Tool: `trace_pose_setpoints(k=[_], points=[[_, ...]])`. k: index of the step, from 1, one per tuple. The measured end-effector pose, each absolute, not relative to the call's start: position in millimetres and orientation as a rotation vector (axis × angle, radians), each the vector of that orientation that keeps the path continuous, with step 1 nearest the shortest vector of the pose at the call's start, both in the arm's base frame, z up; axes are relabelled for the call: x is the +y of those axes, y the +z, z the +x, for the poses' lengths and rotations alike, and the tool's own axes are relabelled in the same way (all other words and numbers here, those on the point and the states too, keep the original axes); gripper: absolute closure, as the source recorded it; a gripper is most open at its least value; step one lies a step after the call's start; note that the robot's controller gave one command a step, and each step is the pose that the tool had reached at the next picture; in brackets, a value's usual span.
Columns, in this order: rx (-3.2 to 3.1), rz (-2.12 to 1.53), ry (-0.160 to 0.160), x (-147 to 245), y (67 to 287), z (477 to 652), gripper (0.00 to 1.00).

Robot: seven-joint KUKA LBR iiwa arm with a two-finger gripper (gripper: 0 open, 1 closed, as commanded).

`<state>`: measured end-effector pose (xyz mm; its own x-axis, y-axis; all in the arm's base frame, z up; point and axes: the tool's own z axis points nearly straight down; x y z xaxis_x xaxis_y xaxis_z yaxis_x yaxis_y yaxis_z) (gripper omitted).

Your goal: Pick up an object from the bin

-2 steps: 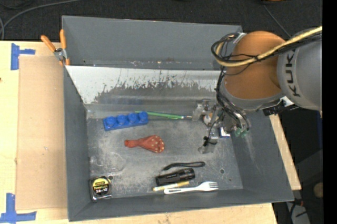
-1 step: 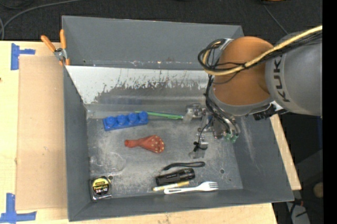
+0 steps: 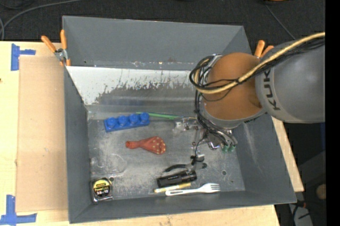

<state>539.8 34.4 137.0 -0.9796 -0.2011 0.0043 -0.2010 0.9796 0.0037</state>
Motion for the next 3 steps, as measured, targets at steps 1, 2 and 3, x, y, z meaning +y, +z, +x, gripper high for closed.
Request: trace_pose_setpoints(k=[1,2,3], points=[[-3.133,0.177,-0.004,62.9,135.5,573.6,0.00],[-3.124,0.202,-0.001,80.4,103.6,571.0,0.00],[-3.138,0.205,-0.010,168.4,70.4,556.6,1.00]])
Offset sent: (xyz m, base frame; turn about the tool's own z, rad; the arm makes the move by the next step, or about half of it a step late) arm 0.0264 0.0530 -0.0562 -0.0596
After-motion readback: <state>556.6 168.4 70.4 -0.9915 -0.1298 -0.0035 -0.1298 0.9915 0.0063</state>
